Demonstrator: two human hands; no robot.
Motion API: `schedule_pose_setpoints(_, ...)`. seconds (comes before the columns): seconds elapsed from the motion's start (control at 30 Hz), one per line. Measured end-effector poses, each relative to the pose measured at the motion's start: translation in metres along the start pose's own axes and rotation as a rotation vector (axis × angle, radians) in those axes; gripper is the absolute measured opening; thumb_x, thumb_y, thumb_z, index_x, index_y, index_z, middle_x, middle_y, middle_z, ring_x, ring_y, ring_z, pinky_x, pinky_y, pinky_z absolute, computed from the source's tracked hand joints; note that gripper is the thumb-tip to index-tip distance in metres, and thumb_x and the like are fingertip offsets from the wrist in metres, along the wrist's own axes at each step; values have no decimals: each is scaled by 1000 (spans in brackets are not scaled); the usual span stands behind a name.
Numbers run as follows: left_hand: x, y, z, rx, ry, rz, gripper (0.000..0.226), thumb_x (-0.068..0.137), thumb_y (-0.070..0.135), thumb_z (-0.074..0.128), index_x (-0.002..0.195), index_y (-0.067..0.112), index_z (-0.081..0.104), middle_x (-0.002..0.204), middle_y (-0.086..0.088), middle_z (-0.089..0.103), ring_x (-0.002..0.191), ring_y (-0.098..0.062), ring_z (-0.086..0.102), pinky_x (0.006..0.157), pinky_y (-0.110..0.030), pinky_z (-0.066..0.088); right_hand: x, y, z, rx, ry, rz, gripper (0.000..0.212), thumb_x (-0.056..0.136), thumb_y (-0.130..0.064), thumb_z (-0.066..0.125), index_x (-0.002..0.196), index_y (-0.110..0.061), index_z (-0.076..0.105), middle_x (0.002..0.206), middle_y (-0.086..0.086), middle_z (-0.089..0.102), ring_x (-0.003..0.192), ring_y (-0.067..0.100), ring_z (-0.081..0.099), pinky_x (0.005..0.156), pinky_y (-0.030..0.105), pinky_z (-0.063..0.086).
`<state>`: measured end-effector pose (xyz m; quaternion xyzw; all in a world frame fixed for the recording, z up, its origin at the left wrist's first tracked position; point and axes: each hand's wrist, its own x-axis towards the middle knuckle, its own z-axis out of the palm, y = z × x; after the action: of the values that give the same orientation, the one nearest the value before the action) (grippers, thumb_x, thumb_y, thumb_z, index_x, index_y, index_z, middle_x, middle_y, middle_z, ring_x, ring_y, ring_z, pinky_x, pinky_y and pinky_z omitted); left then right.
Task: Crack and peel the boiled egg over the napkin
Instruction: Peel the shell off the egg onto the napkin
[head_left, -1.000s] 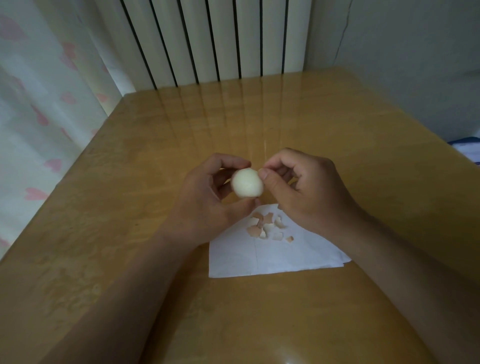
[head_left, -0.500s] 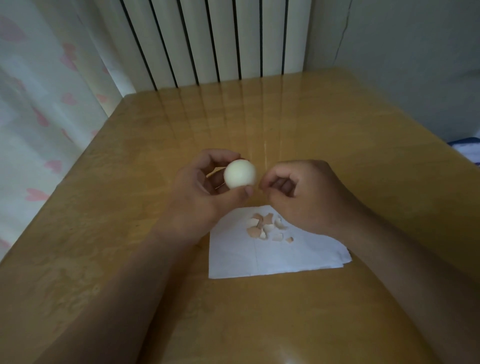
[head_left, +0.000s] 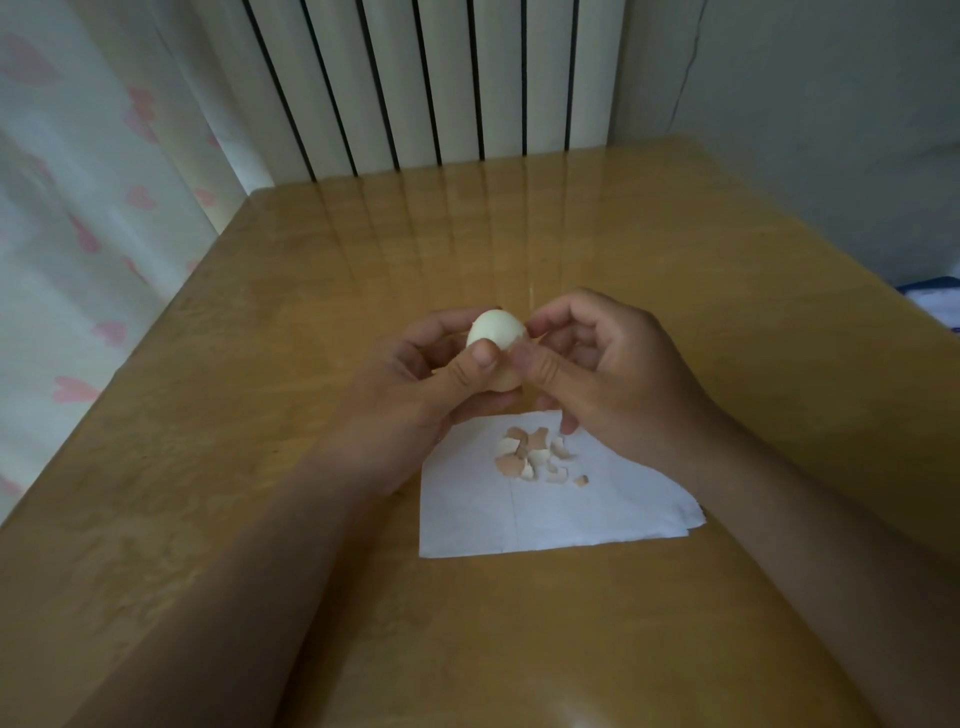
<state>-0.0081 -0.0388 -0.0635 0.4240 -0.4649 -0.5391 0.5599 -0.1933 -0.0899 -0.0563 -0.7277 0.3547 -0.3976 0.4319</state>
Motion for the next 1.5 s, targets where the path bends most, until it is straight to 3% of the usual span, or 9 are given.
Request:
schedule_pose_setpoints(0.17,0,0,1,120,23,35,56,72,8,86,124,13,66,116,-12,73,108,-32,71,92,-44,58,1,-2,-3,80,13,78,13,92,-26,68,104,-23,69,90,6,72,71,14,72,50,40,59)
schedule_pose_setpoints(0.3,-1,2,5,272,109,86,58,66,20,85,121,18,67,106,3,74,101,-22,72,84,-34,59,0,-4,1,141,11,116,23,89,-23,72,110,-13,67,89,4,77,76,15,75,52,33,58)
schedule_pose_setpoints(0.43,-3,3,7,349,128,102,56,61,25,87,114,16,69,105,0,74,98,-15,72,77,-23,57,-1,-5,2,175,-16,120,21,89,-17,72,108,-11,70,91,6,78,75,16,76,58,35,60)
schedule_pose_setpoints(0.6,-3,3,6,370,142,116,58,58,24,89,110,15,66,109,-2,71,102,-16,72,81,-31,60,-1,-7,0,270,-54,135,18,91,-5,68,103,-17,73,91,5,79,79,21,75,70,47,62)
schedule_pose_setpoints(0.87,-3,1,9,451,169,190,54,58,26,88,107,22,65,109,1,70,102,-14,71,77,-27,60,1,-5,1,226,-8,149,21,93,-2,62,103,-15,75,82,4,79,75,17,76,67,40,63)
schedule_pose_setpoints(1.07,-1,-5,8,580,202,251,54,64,13,92,108,24,63,110,2,69,104,-8,68,79,-22,59,0,1,5,-43,161,53,9,85,-10,69,81,-17,73,72,2,72,64,18,72,50,34,59)
schedule_pose_setpoints(1.17,0,-9,7,625,213,289,56,64,12,93,108,28,62,111,0,68,105,-11,67,81,-23,59,-1,3,8,-166,204,11,8,82,-13,69,76,-18,70,61,-4,67,56,12,68,50,37,59)
schedule_pose_setpoints(1.33,-1,-10,7,666,210,329,58,65,12,93,107,34,60,113,-1,67,106,-13,67,81,-24,59,-3,2,11,-335,246,-116,8,81,-11,71,74,-15,68,54,-18,56,54,-6,60,47,10,46)
schedule_pose_setpoints(1.5,-1,-6,9,540,187,221,54,66,7,91,111,23,66,113,0,70,106,-12,69,82,-25,59,-2,1,10,-318,254,-59,8,76,-17,68,69,-17,64,53,-11,56,52,2,58,44,13,42)
